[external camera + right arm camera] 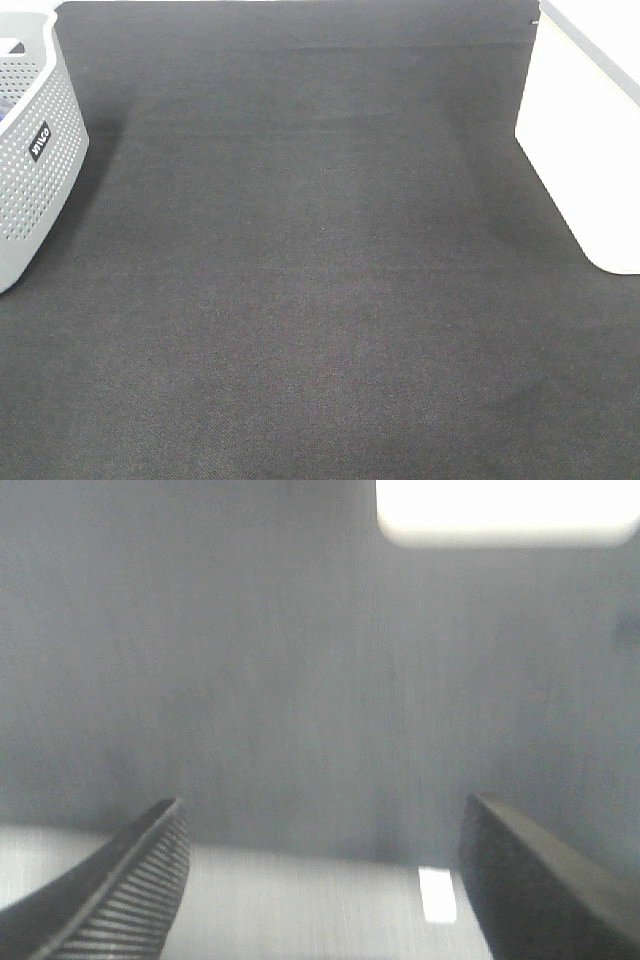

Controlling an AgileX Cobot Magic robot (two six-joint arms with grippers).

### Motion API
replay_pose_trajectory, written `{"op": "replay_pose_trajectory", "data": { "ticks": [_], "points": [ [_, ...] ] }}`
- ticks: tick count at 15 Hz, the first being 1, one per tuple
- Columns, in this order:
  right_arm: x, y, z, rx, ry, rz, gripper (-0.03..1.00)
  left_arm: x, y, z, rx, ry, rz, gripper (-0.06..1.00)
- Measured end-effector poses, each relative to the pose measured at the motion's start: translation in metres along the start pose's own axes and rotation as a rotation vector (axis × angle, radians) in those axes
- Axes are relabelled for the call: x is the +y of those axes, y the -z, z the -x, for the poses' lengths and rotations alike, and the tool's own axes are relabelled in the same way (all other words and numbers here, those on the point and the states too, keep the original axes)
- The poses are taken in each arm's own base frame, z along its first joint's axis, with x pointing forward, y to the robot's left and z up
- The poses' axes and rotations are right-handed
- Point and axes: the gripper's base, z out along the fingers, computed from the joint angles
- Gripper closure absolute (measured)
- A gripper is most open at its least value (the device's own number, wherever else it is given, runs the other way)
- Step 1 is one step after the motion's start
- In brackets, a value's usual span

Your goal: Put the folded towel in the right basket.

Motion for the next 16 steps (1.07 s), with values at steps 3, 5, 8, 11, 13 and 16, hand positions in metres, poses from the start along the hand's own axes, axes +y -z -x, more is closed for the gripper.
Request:
{"op": "replay_pose_trajectory", "data": {
  "ticks": [3, 5, 8, 11, 13, 16],
  "points": [
    [0.0007, 0.0034, -0.0062, -0.13, 0.032, 0.011, 0.25, 0.0, 0.0, 0.0, 0.0, 0.0, 0.0, 0.07],
    [0.002, -0.0008, -0.0065, -0.144, 0.04, 0.023, 0.25, 0.0, 0.0, 0.0, 0.0, 0.0, 0.0, 0.07],
    [0.0027, -0.0009, -0.0059, -0.152, 0.039, 0.03, 0.25, 0.0, 0.0, 0.0, 0.0, 0.0, 0.0, 0.07],
    [0.003, -0.0009, -0.0059, -0.152, 0.038, 0.034, 0.25, 0.0, 0.0, 0.0, 0.0, 0.0, 0.0, 0.07],
    [0.0032, -0.0009, -0.0059, -0.152, 0.037, 0.036, 0.25, 0.0, 0.0, 0.0, 0.0, 0.0, 0.0, 0.07],
    [0.0032, -0.0014, -0.0061, -0.151, 0.037, 0.036, 0.25, 0.0, 0.0, 0.0, 0.0, 0.0, 0.0, 0.07]
  ]
}}
